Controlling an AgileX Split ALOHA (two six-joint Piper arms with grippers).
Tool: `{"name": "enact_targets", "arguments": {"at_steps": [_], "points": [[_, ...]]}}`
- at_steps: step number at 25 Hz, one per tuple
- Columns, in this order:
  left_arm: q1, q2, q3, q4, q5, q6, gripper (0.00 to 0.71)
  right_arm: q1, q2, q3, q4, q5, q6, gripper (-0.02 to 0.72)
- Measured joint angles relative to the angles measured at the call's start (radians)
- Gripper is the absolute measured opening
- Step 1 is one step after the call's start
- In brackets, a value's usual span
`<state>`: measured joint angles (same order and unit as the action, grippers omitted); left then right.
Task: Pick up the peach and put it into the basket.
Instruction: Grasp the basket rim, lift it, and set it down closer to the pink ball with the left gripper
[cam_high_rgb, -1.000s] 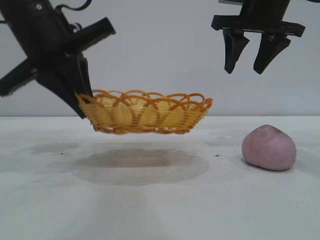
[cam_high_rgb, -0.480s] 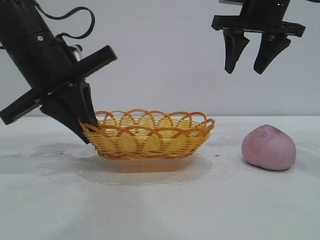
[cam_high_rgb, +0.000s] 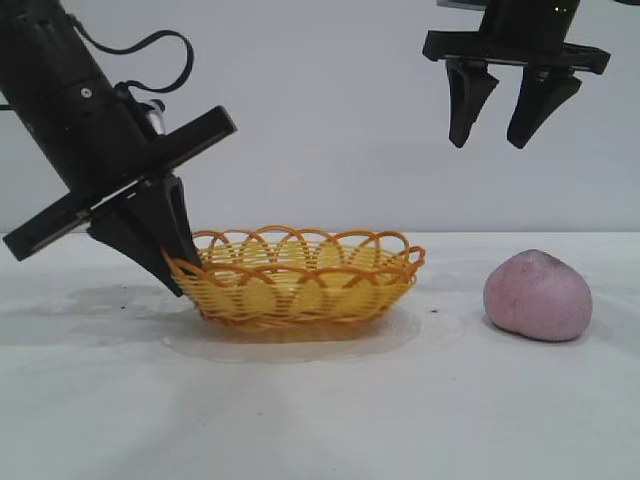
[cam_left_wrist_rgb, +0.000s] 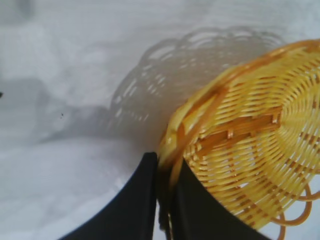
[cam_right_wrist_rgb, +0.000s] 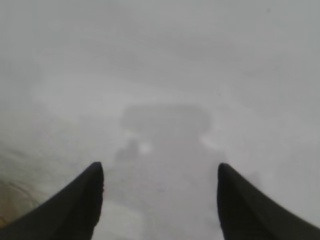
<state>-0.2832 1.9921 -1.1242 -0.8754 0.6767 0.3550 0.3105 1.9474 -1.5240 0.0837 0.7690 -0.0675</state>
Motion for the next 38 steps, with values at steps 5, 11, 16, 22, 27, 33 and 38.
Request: {"name": "enact_targets", "arguments": {"at_steps": [5, 11, 16, 22, 27, 33, 38], "points": [[0.0, 0.0, 0.0, -0.004, 0.0, 0.006, 0.298, 0.0, 0.0, 0.0, 0.0, 0.002, 0.0, 0.421], [0.0, 0.0, -0.009, -0.004, 0.019, 0.006, 0.298, 0.0, 0.0, 0.0, 0.0, 0.004, 0.0, 0.421], [0.0, 0.0, -0.071, 0.023, 0.08, -0.005, 0.342, 0.0, 0.0, 0.0, 0.0, 0.004, 0.0, 0.421], [0.0, -0.027, -0.146, 0.257, 0.134, -0.138, 0.51, 0.0, 0.0, 0.0, 0.0, 0.004, 0.0, 0.421], [0.0, -0.037, -0.242, 0.481, 0.21, -0.245, 0.566, 0.0, 0.0, 0.0, 0.0, 0.006, 0.0, 0.421], [0.0, -0.037, -0.364, 0.807, 0.316, -0.339, 0.566, 0.0, 0.0, 0.0, 0.0, 0.008, 0.0, 0.421], [0.042, -0.037, -0.385, 0.924, 0.381, -0.367, 0.566, 0.0, 0.0, 0.0, 0.0, 0.01, 0.0, 0.421]]}}
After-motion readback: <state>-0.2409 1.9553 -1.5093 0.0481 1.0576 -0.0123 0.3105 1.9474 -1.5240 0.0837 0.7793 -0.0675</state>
